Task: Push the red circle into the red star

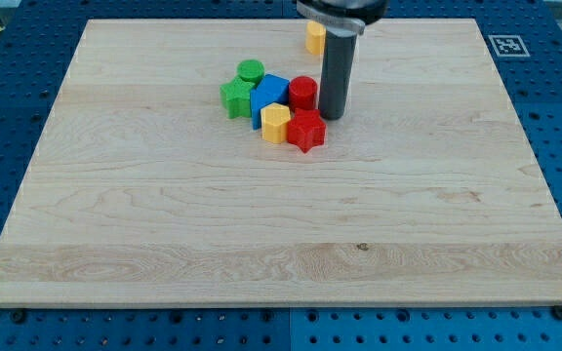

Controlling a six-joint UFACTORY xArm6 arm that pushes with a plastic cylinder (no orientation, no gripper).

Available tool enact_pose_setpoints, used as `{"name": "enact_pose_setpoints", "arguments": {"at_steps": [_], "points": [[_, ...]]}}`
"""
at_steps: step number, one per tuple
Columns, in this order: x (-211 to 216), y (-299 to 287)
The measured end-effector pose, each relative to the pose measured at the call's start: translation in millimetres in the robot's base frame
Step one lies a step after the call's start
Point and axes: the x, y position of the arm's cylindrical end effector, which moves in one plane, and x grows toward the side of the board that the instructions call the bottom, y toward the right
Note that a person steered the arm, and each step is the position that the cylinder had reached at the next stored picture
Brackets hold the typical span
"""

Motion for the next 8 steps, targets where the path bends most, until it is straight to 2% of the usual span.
{"name": "enact_pose_setpoints", "arguments": {"at_steps": [1,2,4,7,8], "points": [[-35.0,0.0],[-43.4,13.9],[-43.2,80.0],[-165.0,74.3],[-180.1,67.1]]}}
